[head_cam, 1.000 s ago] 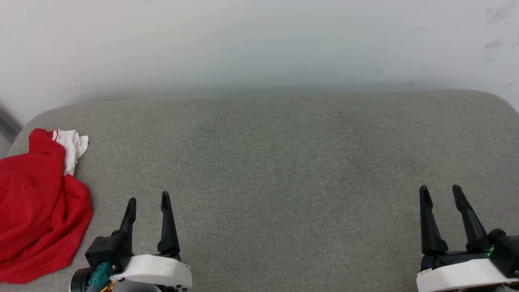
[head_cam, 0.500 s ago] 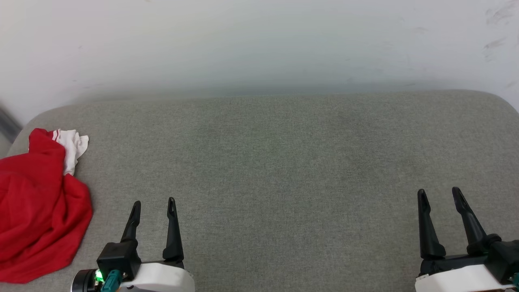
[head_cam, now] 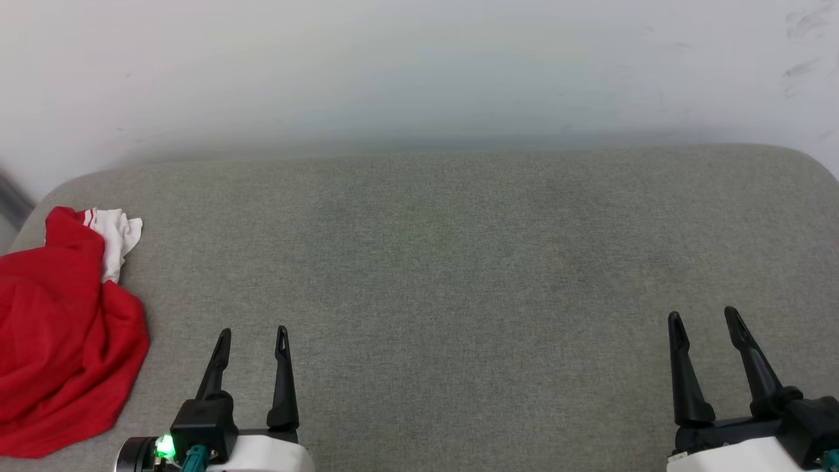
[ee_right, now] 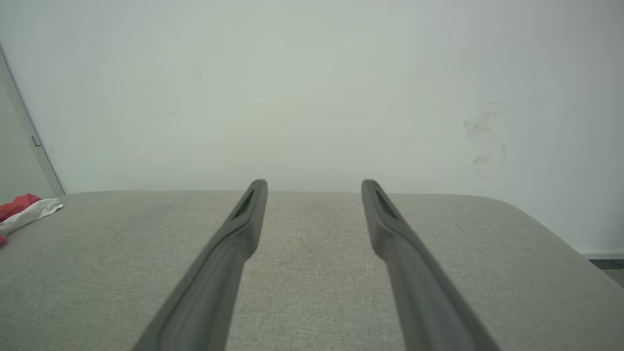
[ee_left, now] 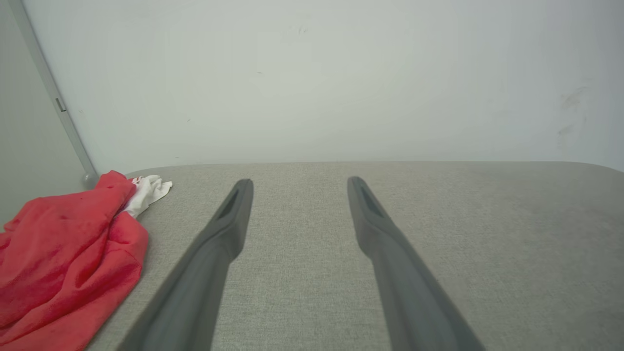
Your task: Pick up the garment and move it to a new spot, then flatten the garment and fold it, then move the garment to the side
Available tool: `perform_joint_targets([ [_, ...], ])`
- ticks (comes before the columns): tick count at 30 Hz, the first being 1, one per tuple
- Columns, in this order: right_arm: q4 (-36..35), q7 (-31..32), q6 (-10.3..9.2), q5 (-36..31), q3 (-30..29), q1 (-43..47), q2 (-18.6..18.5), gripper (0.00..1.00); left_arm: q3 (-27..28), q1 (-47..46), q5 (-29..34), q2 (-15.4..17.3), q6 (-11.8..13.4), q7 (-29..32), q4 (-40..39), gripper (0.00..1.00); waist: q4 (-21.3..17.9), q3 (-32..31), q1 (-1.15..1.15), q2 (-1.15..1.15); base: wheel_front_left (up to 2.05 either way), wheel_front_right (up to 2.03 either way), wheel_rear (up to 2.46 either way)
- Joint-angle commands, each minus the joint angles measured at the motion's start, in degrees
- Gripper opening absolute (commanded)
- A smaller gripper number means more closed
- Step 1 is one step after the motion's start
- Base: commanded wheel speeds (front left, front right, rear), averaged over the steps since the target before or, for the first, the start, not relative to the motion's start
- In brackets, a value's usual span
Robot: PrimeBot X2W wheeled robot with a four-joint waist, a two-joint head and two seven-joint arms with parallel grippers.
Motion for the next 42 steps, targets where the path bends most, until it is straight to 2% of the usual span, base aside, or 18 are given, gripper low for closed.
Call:
perform_joint_targets([
  [1,-0.13,-0.48,0.0,-0.23,-0.02,0.7,-0.05,1.0,0.13,0.46,0.94,-0.08,-0.07,-0.34,-0.03,1.0,-0.01,0.0,0.0,0.0,0.0,0.0,0.0],
  [8,0.8,-0.52,0.0,1.56,-0.31,0.97,-0.05,1.0,0.26,0.61,0.61,-0.15,-0.13,-0.41,0.49,1.0,-0.03,0.03,0.0,0.0,0.0,0.0,0.0],
  [21,0.62,-0.51,0.0,0.81,0.04,0.99,-0.04,1.0,0.27,-0.28,0.0,-0.13,0.36,-0.41,1.33,1.0,1.2,0.25,0.0,0.0,0.0,0.0,0.0],
  [30,-0.24,-0.51,0.0,0.0,1.07,1.36,-0.03,1.0,1.75,0.08,-1.73,-0.12,0.55,-0.41,1.19,1.0,6.41,0.25,0.0,0.0,0.0,0.0,0.0],
  [42,-1.31,-0.51,0.0,-2.43,1.44,1.02,-0.03,1.0,2.9,-0.23,-3.38,-0.13,1.65,-0.41,0.8,1.0,16.84,0.93,0.0,0.0,0.0,0.0,0.0],
])
